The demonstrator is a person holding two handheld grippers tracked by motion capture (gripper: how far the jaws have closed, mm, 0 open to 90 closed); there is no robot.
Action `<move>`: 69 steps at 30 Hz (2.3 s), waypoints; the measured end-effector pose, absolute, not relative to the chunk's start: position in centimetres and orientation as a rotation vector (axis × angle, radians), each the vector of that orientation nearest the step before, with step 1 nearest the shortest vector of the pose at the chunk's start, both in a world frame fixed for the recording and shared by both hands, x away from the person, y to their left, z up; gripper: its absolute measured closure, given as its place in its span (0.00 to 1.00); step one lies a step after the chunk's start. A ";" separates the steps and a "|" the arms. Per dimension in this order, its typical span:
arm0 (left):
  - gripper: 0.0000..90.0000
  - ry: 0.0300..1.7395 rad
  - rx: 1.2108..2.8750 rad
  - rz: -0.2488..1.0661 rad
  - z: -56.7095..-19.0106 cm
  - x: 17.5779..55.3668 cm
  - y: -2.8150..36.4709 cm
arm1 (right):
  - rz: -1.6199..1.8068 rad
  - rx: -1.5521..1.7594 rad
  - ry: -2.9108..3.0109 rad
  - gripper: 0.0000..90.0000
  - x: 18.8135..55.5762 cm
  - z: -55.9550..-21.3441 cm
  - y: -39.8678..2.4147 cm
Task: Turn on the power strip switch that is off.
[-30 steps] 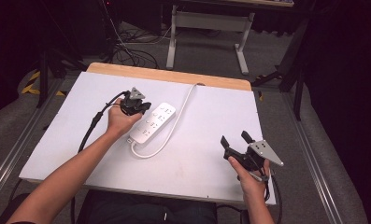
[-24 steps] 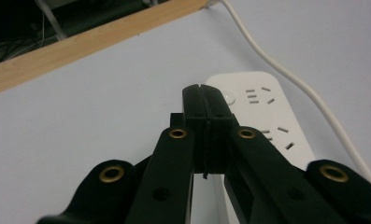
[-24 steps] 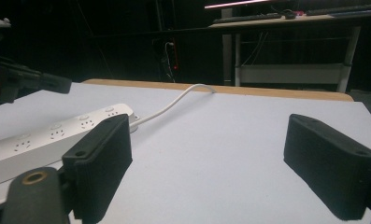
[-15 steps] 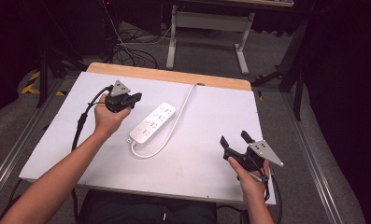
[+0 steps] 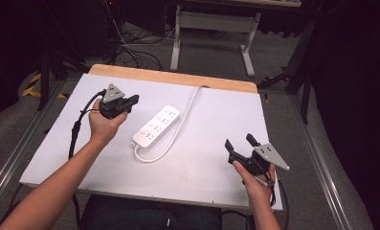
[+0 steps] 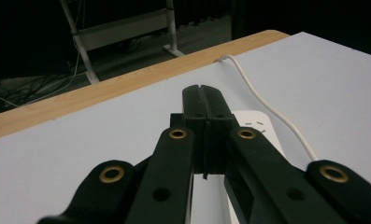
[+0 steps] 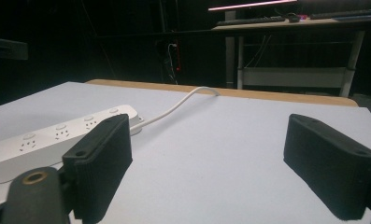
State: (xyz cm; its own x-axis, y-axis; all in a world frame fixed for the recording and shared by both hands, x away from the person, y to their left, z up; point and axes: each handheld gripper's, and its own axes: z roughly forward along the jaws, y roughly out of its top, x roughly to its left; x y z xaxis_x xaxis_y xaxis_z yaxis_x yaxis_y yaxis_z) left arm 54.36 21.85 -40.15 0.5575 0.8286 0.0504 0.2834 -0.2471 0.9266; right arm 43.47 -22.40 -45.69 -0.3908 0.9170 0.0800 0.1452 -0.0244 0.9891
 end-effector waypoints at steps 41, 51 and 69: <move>0.83 0.902 1.740 0.720 -39.3 51.0 24.2 | 1.477 1.130 1.588 0.18 43.3 -45.7 -22.4; 0.73 0.909 1.737 0.726 -39.1 50.6 25.0 | 1.475 1.132 1.594 0.18 43.4 -45.7 -22.4; 0.59 0.946 1.694 0.731 -39.2 49.8 26.7 | 1.477 1.131 1.599 0.18 43.4 -45.7 -22.3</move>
State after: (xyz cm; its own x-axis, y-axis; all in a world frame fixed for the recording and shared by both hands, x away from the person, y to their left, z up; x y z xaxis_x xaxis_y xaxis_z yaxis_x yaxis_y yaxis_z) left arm 49.85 26.72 -39.17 0.5073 0.8614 0.0269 0.2438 -0.1734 0.9542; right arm 43.45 -22.25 -45.74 -0.3952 0.9153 0.0773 0.1497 -0.0189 0.9885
